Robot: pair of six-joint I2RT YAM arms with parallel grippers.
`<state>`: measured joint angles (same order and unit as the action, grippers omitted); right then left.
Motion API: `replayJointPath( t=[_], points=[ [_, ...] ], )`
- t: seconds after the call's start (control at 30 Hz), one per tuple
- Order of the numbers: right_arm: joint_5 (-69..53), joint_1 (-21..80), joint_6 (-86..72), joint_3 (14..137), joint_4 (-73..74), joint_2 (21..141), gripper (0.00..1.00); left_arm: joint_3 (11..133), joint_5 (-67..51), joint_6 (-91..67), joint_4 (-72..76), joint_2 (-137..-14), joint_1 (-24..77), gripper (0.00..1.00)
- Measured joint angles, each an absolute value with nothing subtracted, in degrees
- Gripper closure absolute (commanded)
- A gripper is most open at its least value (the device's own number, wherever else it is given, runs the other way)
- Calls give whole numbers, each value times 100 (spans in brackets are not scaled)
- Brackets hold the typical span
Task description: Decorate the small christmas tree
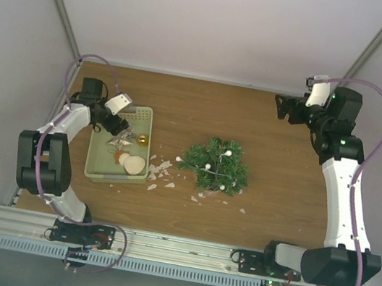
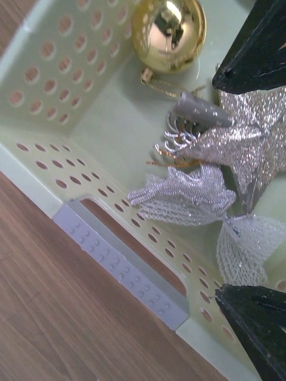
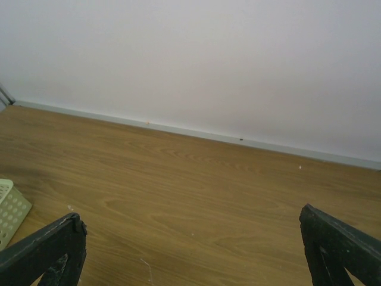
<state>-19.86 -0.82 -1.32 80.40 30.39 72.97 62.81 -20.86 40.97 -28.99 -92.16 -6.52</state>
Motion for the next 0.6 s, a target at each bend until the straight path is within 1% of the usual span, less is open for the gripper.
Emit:
replayJointPath(
  t=[0.13, 0.23, 0.33, 0.43, 0.6],
  points=[
    [-1990, -82, -132, 8038, 3037, 7264, 4, 6267, -1518, 4130, -2714, -9308, -523, 16],
    [-1992, -82, -132, 8005, 3037, 7225, 4, 6211, -1146, 4110, -2519, -9306, -480, 25],
    [-2005, -82, -132, 7961, 3037, 7201, 4, 6125, -631, 4147, -2349, -9306, -423, 30],
    [-2008, -82, -132, 7940, 3037, 7199, 4, 6073, -93, 4274, -2248, -9306, -368, 32],
    [-2014, -82, -132, 7922, 3033, 7196, 4, 6042, 585, 4613, -2246, -9306, -196, 31]
  ],
)
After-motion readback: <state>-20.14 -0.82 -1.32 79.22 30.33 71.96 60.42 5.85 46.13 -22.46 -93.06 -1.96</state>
